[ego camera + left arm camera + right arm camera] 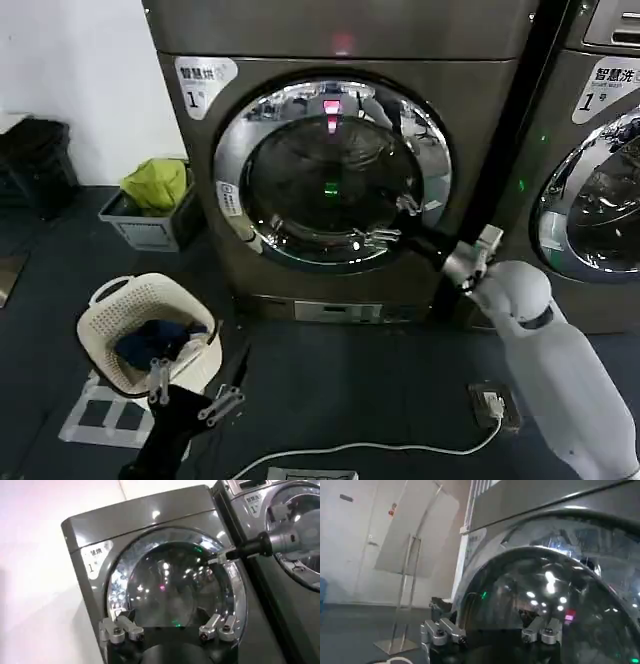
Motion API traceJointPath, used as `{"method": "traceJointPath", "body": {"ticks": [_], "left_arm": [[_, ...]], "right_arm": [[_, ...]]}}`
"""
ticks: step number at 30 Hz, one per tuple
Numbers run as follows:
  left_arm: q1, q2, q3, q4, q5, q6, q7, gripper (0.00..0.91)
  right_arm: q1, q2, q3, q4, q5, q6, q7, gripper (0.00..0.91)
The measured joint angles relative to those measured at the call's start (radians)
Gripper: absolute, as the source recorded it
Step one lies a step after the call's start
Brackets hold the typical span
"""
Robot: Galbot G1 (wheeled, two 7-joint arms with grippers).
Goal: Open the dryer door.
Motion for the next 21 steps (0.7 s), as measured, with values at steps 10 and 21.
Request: {"method": "traceJointPath", "body": {"ticks": [10, 21], "left_arm": [[0.001, 0.0, -0.002, 0.001, 0.001, 0.0, 0.0, 0.907], [0.0, -0.005, -0.001, 0.001, 0.002, 0.0, 0.001, 0.907]], "right_arm": [[0.067, 0.024, -0.065, -0.051, -0.006, -0.002, 0.022, 0.907], [0.127, 0.065, -0.122, -0.111, -0.028, 0.002, 0.032, 0.907]]}}
